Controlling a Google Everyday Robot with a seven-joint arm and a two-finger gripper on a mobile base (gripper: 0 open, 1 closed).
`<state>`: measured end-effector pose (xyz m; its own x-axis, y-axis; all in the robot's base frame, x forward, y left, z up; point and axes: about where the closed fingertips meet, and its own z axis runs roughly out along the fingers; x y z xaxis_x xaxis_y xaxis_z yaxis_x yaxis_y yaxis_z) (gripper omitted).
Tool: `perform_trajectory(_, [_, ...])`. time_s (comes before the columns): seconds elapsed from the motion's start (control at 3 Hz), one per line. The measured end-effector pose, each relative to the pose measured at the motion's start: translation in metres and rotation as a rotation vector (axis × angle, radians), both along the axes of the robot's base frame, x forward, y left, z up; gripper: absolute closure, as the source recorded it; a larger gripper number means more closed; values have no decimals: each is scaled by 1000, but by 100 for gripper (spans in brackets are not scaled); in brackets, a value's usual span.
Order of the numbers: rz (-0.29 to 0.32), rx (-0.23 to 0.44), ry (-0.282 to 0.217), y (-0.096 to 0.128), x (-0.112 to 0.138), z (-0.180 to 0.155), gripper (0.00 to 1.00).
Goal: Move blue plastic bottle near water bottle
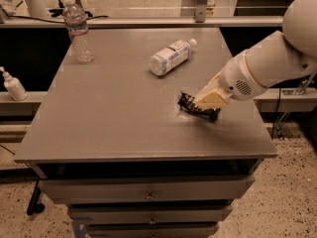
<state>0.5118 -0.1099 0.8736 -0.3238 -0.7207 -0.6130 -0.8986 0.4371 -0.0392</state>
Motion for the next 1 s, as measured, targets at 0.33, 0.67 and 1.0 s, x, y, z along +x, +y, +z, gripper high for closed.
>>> perform_trajectory(0.33, [2,9,-7,1,4,-9,12])
perform_trajectory(0.67, [4,11,-14,2,11,-15,0])
perform_trajectory(1.0, [0,-3,-4,1,17,-30,0])
